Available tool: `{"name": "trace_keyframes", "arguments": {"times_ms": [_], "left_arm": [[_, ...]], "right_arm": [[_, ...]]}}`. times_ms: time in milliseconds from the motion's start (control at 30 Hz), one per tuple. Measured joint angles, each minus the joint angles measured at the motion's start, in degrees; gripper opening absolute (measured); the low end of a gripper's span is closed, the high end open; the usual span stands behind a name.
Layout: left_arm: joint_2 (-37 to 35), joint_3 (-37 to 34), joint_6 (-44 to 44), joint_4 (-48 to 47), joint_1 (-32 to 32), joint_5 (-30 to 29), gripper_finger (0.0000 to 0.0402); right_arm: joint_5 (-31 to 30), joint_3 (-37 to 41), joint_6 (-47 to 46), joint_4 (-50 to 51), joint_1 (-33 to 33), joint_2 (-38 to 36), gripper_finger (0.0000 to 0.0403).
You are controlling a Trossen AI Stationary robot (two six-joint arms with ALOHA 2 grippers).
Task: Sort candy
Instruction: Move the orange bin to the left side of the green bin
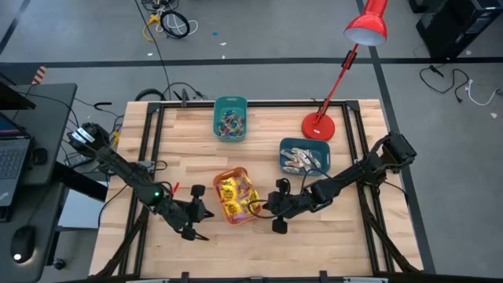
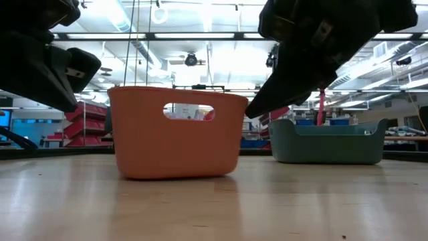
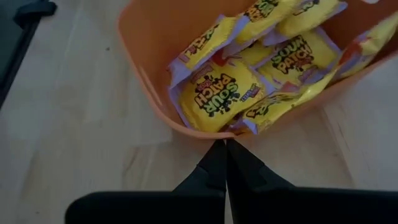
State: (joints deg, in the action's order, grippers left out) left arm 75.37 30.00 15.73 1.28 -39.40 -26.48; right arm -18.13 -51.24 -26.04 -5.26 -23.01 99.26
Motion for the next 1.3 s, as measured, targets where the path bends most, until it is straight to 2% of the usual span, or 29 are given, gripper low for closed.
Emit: {"name": "trace_keyframes", "arguments": {"times_ms": [233,367,467,667,800,1000,1133,1300], "left_arm": [[-1.3,0.0,6.8,0.1,-0.1,4.4,0.0000],[-2.5,0.0,8.3,-0.1,-0.1,5.3,0.0000],[-3.3,0.0,5.9,-0.7,-0.1,4.7,0.0000],[-4.7,0.4,-3.6,-0.4,0.4,-2.5,0.0000],[-4.6,0.6,-9.6,2.4,1.1,-5.4,0.0001],[-4.6,0.6,-11.2,6.2,1.2,-6.7,0.0001],[-4.6,0.6,-11.5,8.0,1.2,-7.3,0.0001],[-4.6,0.7,-12.5,8.8,1.2,-6.3,0.0001]], "right_arm": [[1.5,0.0,2.1,-0.1,1.9,0.0,0.0000],[1.9,0.0,0.1,4.4,1.9,-0.7,0.0000],[3.6,0.0,-0.8,5.1,1.9,-1.4,0.0000],[4.1,0.0,-1.7,2.3,0.5,1.3,0.0000],[4.3,0.0,-0.5,-2.8,-0.1,6.0,0.0000],[1.7,0.0,4.0,-17.3,0.0,13.5,0.0000],[3.4,0.0,7.8,-24.0,1.9,16.5,0.0000],[5.3,-0.1,10.5,-27.5,4.3,17.6,0.0000]]}}
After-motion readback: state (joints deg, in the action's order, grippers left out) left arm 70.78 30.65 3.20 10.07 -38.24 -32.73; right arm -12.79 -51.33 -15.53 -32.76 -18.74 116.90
